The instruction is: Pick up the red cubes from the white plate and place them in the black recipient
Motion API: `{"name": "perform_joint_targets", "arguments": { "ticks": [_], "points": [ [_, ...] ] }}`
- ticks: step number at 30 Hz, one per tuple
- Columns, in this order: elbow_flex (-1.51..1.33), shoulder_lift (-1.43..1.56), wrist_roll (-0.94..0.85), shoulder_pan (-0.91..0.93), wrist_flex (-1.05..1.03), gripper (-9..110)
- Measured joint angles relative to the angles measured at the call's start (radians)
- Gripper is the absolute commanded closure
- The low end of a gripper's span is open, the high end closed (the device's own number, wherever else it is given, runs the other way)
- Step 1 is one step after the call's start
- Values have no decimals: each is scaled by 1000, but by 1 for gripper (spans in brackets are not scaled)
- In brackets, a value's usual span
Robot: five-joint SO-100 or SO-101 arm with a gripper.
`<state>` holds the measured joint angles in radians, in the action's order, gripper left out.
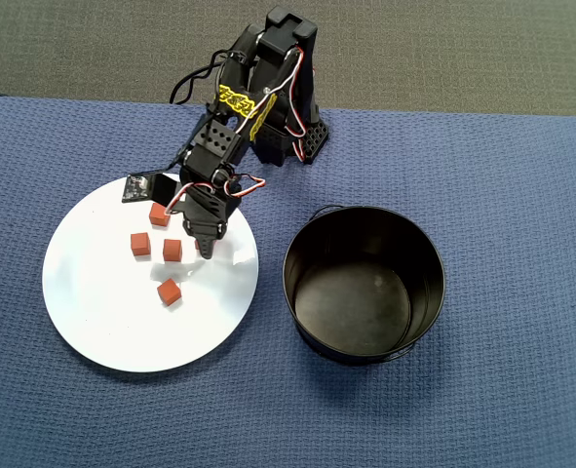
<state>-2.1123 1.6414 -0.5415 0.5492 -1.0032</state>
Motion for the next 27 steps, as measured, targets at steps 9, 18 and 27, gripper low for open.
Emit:
{"name": "perform_joint_targets", "arguments": {
  "ticks": [9, 18, 27],
  "points": [
    [0, 0, 0, -2, 21, 102],
    [41, 95, 34, 20, -49, 102],
    [166, 420, 209, -72, -249, 102]
  ]
}}
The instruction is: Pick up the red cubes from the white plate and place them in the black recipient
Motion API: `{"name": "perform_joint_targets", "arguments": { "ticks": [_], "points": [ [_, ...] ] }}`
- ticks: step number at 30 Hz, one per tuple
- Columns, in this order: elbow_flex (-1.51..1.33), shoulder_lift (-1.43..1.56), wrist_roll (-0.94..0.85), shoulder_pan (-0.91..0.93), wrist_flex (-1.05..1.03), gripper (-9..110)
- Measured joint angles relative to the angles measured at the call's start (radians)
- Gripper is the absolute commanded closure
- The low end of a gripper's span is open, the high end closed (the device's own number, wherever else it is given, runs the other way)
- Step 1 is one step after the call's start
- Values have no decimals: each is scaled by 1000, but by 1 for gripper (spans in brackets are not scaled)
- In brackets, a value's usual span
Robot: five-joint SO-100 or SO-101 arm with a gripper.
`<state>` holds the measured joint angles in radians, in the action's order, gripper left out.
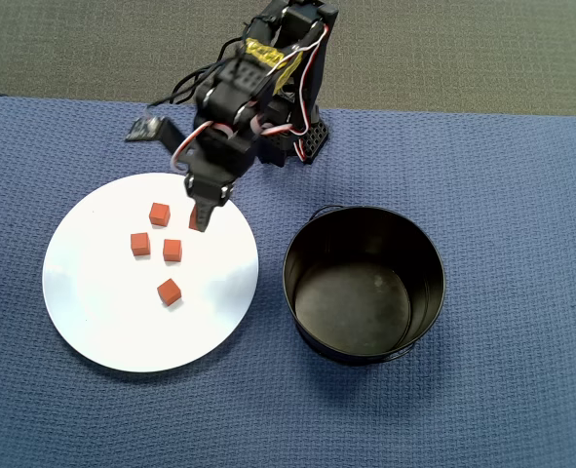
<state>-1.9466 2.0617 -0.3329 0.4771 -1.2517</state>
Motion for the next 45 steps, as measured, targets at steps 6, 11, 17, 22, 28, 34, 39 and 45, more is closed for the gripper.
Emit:
{"name": "perform_joint_targets", "arguments": {
  "ticks": [6, 11, 17, 22, 28, 34, 39, 45],
  "points": [
    [144, 48, 161, -193, -31, 102],
    [229, -34, 298, -379, -6, 102],
    [247, -175, 341, -676, 17, 72],
    [247, -167, 301, -769, 5, 71],
    [268, -167, 144, -523, -71, 79],
    [268, -210, -69, -155, -61, 75],
    [252, -327, -328, 74, -34, 74],
    [114, -390, -678, 186, 84, 74]
  ]
}}
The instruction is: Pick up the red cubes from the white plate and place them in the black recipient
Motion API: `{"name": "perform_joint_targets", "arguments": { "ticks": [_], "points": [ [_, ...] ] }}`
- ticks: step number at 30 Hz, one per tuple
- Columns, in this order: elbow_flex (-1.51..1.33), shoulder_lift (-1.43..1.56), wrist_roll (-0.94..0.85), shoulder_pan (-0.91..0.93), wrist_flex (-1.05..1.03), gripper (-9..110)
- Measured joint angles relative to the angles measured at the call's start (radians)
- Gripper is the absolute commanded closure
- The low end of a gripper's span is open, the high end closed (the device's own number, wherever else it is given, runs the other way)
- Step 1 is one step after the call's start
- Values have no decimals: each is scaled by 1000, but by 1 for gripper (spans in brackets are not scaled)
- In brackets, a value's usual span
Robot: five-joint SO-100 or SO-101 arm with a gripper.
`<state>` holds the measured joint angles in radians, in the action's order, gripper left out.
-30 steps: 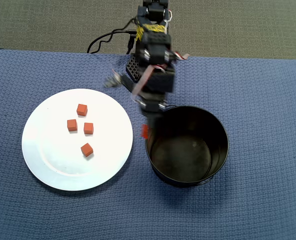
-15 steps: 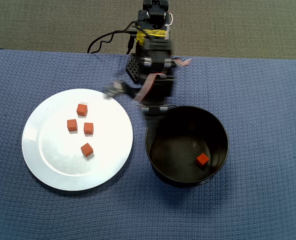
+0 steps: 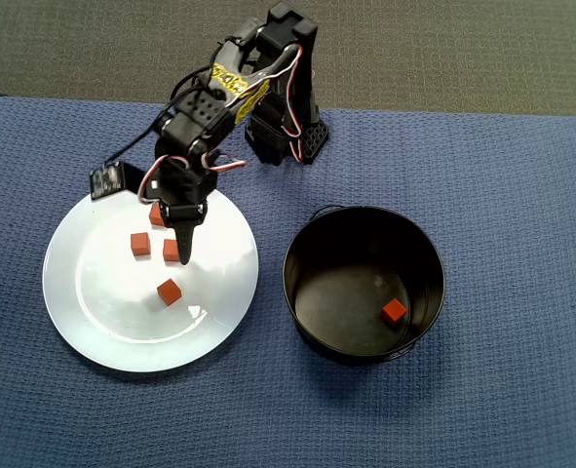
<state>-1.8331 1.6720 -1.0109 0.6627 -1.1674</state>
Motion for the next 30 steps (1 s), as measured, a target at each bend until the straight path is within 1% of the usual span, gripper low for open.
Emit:
{"name": "perform_joint_targets", "arguments": {
  "ticks": [4, 7, 11, 18, 30],
  "points": [
    [-61, -9, -169, 25, 57, 74],
    [-69, -26, -193, 26, 92, 74],
    [-71, -63, -156, 21, 123, 77],
    [-71, -98, 8, 40, 144, 76],
    [-71, -167, 87, 92, 202, 77]
  ]
}}
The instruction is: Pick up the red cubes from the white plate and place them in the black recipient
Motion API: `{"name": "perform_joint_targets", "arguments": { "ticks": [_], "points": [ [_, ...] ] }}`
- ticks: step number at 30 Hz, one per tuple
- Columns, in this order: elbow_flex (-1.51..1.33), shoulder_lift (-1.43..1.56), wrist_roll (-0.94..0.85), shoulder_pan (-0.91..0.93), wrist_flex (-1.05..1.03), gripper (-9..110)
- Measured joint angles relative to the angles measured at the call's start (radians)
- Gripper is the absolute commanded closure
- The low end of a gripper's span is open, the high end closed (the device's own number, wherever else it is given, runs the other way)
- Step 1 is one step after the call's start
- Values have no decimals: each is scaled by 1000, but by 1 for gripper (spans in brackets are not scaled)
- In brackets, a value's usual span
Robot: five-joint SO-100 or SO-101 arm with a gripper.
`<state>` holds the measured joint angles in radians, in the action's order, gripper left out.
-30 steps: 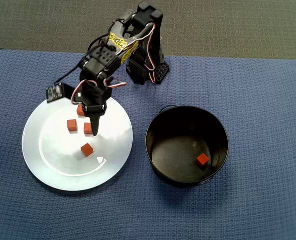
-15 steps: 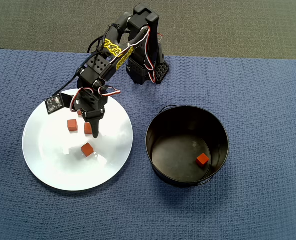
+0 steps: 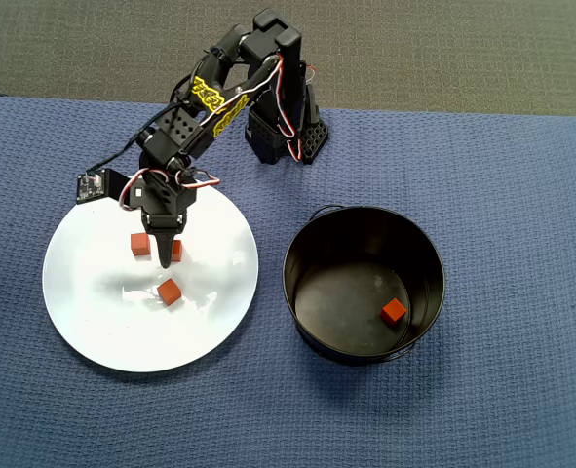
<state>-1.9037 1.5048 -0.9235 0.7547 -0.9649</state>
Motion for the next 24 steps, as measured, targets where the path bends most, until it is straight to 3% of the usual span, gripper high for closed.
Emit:
{"name": "perform_joint_targets", "arguments": {
  "ticks": [24],
  "points": [
    [-52, -28, 60, -58, 55, 92]
  ]
}}
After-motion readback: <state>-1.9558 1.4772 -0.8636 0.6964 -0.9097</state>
